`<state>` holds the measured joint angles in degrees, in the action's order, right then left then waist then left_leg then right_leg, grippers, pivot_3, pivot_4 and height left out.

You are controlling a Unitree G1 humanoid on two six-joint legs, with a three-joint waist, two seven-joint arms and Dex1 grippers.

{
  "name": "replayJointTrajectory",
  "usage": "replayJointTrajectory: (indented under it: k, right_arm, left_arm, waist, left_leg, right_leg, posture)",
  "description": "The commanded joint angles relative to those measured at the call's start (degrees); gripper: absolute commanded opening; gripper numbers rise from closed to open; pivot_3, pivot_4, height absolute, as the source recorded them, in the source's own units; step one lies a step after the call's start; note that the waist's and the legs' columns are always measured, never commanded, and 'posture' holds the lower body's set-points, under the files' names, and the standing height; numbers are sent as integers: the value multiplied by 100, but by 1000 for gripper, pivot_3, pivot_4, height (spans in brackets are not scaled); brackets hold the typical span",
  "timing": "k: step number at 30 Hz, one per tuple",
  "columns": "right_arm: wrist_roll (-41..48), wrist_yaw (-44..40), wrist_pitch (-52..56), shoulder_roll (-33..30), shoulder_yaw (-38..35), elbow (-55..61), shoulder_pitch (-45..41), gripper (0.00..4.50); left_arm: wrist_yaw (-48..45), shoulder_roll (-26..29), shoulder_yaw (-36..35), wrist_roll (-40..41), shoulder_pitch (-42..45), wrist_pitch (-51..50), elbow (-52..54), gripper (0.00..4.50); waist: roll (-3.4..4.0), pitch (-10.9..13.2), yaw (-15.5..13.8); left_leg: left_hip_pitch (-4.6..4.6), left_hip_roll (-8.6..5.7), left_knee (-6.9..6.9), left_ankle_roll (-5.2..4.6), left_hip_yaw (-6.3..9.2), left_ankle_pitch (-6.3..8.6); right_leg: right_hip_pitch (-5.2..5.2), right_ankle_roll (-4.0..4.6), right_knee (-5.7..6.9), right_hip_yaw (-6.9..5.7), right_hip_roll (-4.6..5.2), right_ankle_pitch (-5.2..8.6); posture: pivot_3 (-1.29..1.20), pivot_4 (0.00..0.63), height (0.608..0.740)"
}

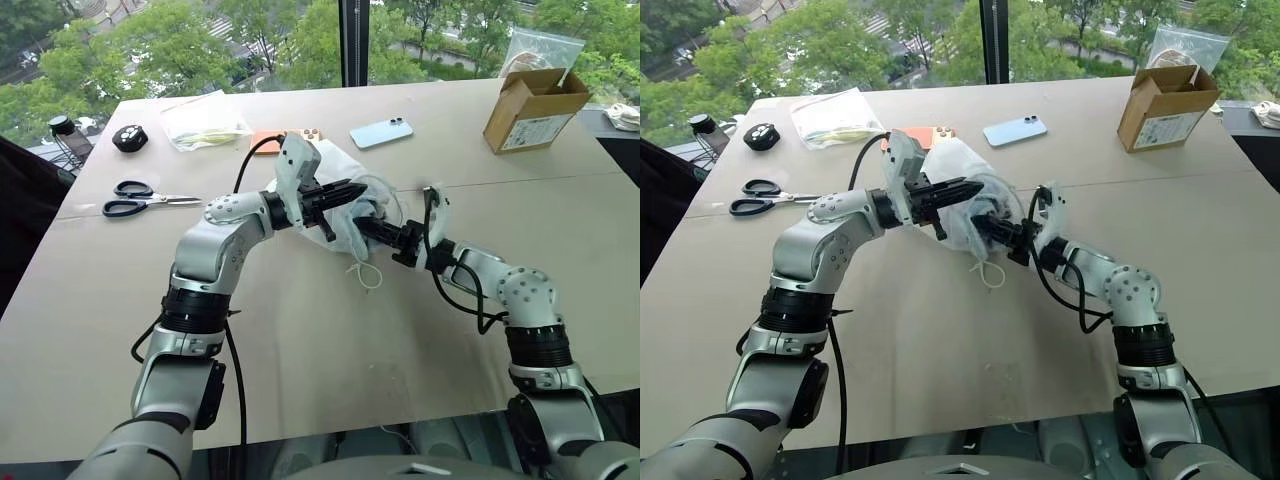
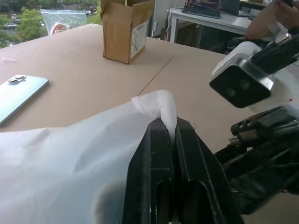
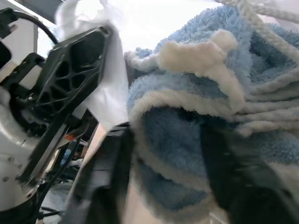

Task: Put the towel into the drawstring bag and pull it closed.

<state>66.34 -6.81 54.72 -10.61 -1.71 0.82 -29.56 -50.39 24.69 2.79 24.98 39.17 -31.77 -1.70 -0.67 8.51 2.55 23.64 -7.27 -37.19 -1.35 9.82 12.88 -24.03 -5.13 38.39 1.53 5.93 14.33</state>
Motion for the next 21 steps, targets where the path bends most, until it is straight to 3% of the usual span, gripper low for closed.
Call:
replayJointTrajectory:
  k: [1,2,9,15,21]
  right_arm:
    - [-257,-145,-132,121,-114,-39,-144,472]
    - [-314,-142,-165,184,-152,-99,-172,61]
    - [-916,-247,-650,720,-288,-718,-701,61]
    - [-1715,7,-2093,1470,-736,-1770,-1371,61]
    - [-2107,-82,-2334,1780,-729,-1727,-1189,61]
  left_arm:
    - [-101,59,-54,95,-10,33,285,0]
    - [-127,72,-51,112,-25,11,313,0]
    - [-375,80,83,249,-130,-177,570,0]
    - [-403,49,134,281,-119,-217,619,0]
    - [-333,47,110,217,-114,-126,549,0]
  waist:
    - [0,0,-10]
    - [0,0,-10]
    - [0,0,2]
    - [0,0,4]
    - [1,0,11]
  left_leg:
    - [0,0,0,0,1,0]
    - [0,0,0,0,1,0]
    - [-1,0,1,1,0,0]
    - [-2,0,1,1,0,-1]
    - [0,0,2,2,1,-1]
  right_leg:
    - [0,0,0,-1,0,0]
    - [0,0,0,-1,0,0]
    - [-3,0,4,1,-1,0]
    - [-3,0,4,1,-2,0]
    - [-5,0,3,2,-2,0]
  posture:
    - [0,150,740]
    - [0,150,740]
    - [0,150,740]
    - [0,150,740]
    - [0,150,740]
